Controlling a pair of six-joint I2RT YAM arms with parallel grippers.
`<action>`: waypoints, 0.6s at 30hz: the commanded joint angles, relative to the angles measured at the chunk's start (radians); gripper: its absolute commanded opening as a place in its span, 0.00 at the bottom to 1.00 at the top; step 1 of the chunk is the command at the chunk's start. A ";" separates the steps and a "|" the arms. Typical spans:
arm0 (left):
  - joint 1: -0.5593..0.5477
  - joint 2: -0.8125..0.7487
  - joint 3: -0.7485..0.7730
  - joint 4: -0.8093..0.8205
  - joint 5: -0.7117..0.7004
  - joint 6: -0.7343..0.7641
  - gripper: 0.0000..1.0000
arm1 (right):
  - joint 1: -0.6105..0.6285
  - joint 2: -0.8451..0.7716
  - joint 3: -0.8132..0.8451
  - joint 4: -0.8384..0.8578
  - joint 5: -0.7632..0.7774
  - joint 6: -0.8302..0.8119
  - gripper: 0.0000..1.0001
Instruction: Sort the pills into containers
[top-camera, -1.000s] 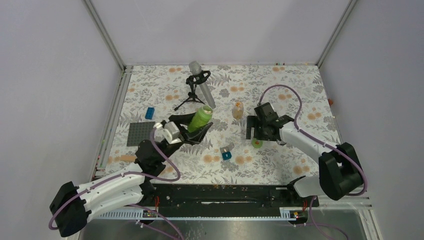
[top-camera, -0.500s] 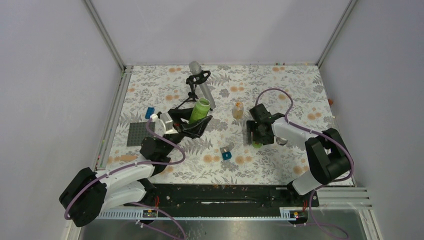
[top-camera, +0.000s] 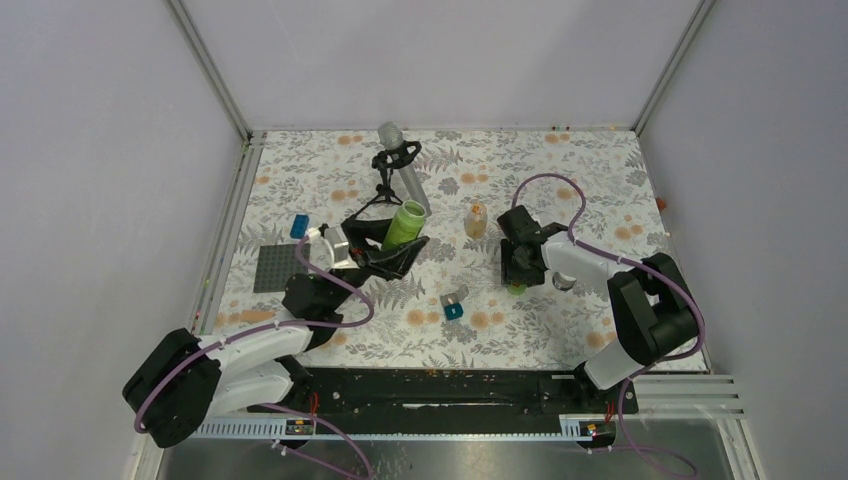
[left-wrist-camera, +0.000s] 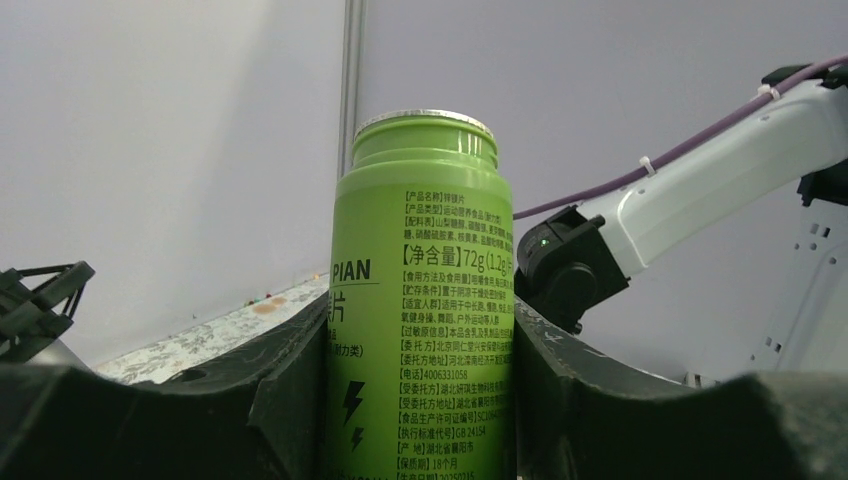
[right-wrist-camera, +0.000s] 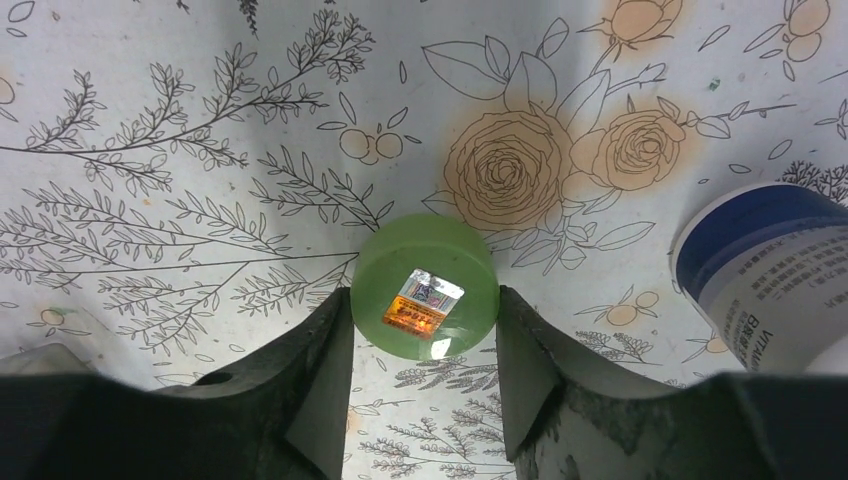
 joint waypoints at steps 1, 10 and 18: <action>0.009 0.009 -0.011 0.094 0.046 -0.020 0.00 | 0.009 -0.011 0.036 -0.019 0.009 0.004 0.40; 0.019 0.034 -0.031 0.088 0.105 -0.018 0.00 | 0.009 -0.162 0.069 -0.038 -0.184 0.002 0.29; 0.029 0.068 -0.023 0.080 0.212 -0.006 0.00 | 0.008 -0.466 0.214 -0.025 -0.438 -0.025 0.29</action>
